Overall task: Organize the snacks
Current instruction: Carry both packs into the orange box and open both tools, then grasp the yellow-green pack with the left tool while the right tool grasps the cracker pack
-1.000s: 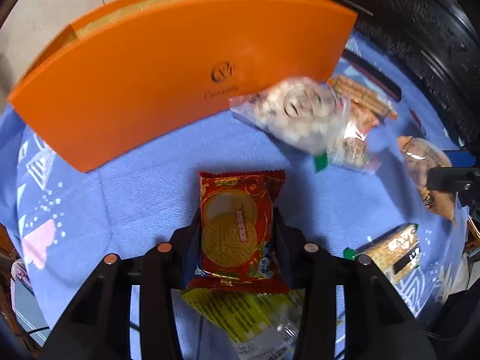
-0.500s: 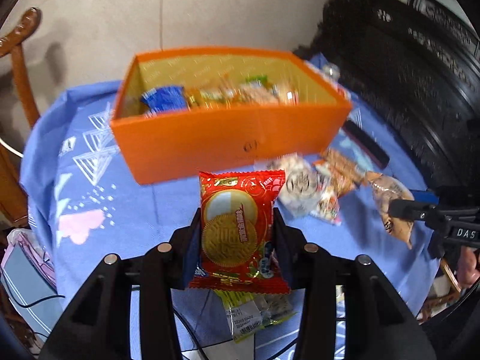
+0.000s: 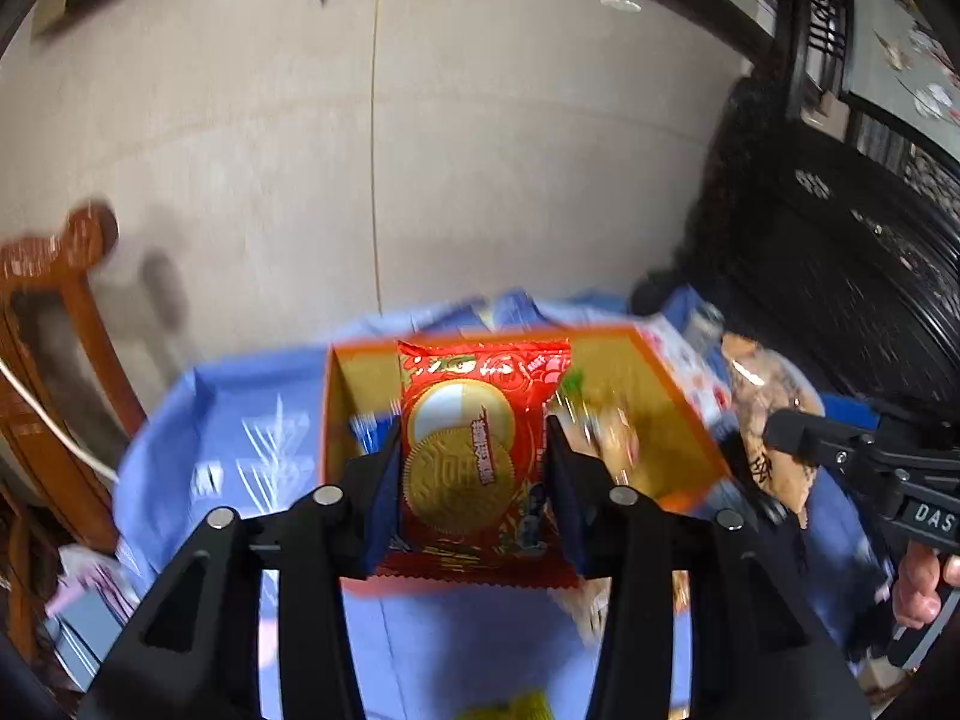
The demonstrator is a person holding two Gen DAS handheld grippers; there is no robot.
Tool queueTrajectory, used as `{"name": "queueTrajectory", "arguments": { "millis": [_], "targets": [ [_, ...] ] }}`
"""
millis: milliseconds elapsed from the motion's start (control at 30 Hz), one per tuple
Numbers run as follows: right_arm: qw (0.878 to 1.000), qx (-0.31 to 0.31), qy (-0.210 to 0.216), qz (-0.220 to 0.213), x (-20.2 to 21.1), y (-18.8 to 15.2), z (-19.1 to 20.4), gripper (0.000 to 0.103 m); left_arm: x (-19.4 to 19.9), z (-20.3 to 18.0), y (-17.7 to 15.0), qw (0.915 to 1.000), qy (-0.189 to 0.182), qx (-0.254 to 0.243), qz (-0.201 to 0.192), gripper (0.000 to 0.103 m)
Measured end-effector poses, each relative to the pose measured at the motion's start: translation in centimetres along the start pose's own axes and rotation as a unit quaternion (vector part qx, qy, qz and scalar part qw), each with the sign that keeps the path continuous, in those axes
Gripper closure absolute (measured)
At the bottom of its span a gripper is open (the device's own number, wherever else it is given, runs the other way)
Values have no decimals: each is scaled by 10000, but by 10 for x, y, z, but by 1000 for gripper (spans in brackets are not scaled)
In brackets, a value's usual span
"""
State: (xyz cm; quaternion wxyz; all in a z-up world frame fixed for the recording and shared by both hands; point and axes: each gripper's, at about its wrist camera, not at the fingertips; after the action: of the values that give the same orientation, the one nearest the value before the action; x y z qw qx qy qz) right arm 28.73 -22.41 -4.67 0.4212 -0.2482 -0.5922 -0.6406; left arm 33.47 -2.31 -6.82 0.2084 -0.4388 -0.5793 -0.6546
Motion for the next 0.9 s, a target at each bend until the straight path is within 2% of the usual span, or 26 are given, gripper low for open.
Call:
{"name": "queueTrajectory", "arguments": {
  "millis": [33, 67, 100, 133, 233, 333, 467, 633, 767, 900],
  "targets": [
    [10000, 38, -28, -82, 1, 11, 0, 61, 1, 0, 10, 9999, 84, 56, -29, 28],
    [9998, 60, -57, -155, 2, 24, 0, 49, 4, -1, 19, 9996, 235, 153, -68, 4],
    [9997, 28, -112, -209, 3, 32, -2, 23, 9, -1, 26, 9984, 428, 300, -214, 4],
    [9989, -75, -237, -403, 9, 40, -5, 18, 14, -1, 31, 9977, 473, 356, -314, 4],
    [9977, -117, -99, -654, 23, 47, -11, 18, 23, 2, 32, 9975, 439, 380, -407, 4],
    [9983, -112, 103, -554, 23, 38, -14, 18, 22, 8, 19, 9975, 458, 450, -298, 4],
    [9997, 204, 77, -52, 7, -2, -6, 18, 13, 19, -18, 9966, 462, 686, -60, 4],
    [9958, 611, 8, 677, -18, -63, 3, 18, -3, 31, -70, 9937, 372, 965, 437, 4],
    [9837, 1163, 180, 1360, -40, -122, 16, 18, -12, 32, -110, 9899, 398, 1080, 832, 4],
    [9635, 1774, 328, 1977, -63, -176, 32, 18, -15, 34, -145, 9863, 450, 1148, 1094, 4]
  ]
}}
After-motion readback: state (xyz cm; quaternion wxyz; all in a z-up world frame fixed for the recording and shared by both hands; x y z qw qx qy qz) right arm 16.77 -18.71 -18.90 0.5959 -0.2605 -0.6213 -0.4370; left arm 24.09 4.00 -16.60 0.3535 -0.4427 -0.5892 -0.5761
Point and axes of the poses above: each gripper's, at about its wrist camera, not at the fingertips, and x roughly against the way its jaws point, z to its left, y to its top, and after that the axes turned 15 degrees about z, right-handed
